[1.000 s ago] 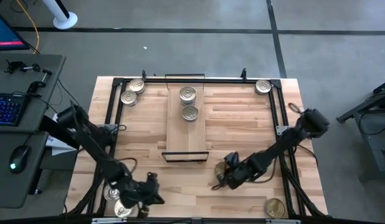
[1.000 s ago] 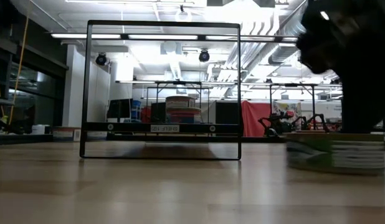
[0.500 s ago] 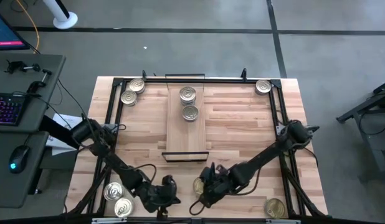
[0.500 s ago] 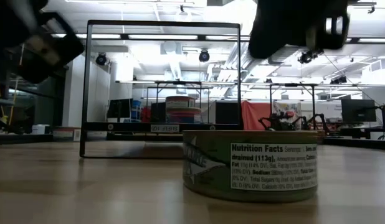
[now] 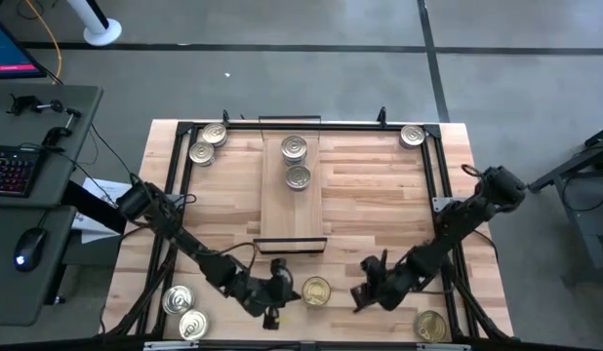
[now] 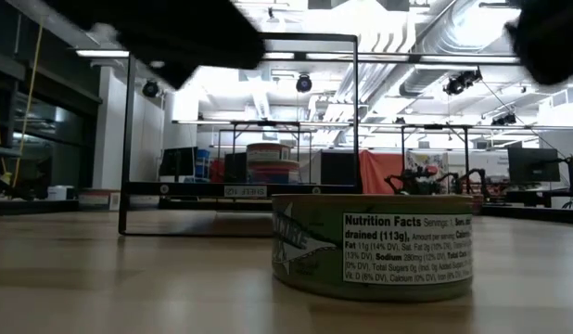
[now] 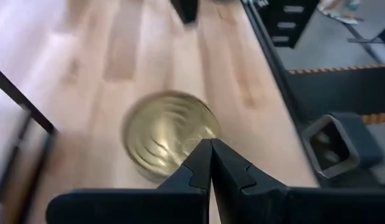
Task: Stack canned seafood by type on shelf
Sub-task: Put the green tuna can on the shelf
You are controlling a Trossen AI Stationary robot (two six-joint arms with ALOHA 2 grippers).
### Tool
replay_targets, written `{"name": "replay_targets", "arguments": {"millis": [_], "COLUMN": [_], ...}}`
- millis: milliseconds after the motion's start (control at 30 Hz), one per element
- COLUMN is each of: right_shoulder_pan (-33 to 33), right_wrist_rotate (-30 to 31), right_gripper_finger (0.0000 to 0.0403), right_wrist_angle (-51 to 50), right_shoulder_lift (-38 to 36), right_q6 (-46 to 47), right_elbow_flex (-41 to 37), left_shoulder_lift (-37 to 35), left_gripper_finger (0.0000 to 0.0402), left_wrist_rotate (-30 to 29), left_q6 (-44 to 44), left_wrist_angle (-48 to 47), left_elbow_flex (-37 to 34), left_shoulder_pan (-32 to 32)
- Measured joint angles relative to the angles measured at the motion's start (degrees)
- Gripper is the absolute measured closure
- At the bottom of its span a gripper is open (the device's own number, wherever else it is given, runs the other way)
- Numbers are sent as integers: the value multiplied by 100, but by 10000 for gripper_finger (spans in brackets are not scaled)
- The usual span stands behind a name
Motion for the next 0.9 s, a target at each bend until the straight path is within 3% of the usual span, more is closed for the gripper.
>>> {"name": "replay_targets", "arguments": {"millis": [133,533,900], "right_shoulder_pan": [-121,-638,-692], "right_wrist_rotate": [537,384,139], "right_gripper_finger": [403,403,403], "right_wrist_angle": [1203,922,860], "right_shoulder_lift": [67,566,575], "right_q6": [449,23,187], "right_elbow_flex": [-603,-244,-240], "left_shoulder_lift": [17,874,1209], "left_gripper_finger": [401,401,401], "left_wrist_rotate": [-322,-455,-511], "left_q6": [624,641,-93], "left_wrist_angle": [164,234,118], "left_elbow_flex": [0,353,516], "left_shoulder_pan": [155,1,81]}}
